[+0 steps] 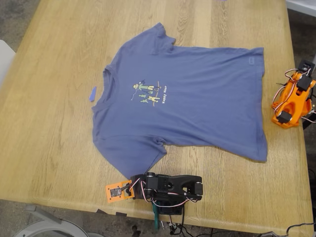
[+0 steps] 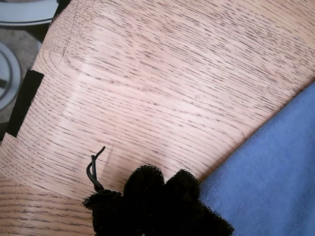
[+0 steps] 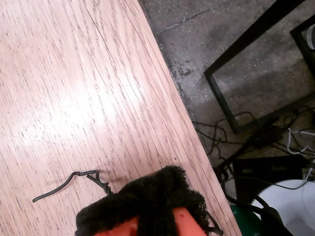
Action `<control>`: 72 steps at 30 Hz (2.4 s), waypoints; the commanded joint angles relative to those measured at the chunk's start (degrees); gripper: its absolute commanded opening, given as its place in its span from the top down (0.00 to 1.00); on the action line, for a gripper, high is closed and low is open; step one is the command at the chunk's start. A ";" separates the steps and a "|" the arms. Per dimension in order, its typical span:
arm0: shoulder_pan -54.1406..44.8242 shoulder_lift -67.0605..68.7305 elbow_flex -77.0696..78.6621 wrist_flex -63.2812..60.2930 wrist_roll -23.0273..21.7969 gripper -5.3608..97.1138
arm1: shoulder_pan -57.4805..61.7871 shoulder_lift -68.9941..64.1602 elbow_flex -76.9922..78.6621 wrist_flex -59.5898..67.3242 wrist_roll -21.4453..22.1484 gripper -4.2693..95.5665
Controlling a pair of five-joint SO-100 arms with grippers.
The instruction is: Fold a T-shirt
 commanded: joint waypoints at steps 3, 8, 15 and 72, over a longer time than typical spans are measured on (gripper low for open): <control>0.18 6.24 -0.70 0.62 -0.53 0.95 | 3.52 0.18 3.96 0.26 0.00 0.94; 0.18 6.24 -0.70 0.62 -0.53 0.95 | 3.52 0.18 3.96 0.26 0.00 0.94; 0.18 6.24 -0.70 0.62 -0.53 0.95 | 3.52 0.18 3.96 0.26 0.00 0.94; 12.39 6.33 -0.79 -19.95 -6.94 0.81 | -4.22 0.26 -0.35 -11.07 -0.70 0.71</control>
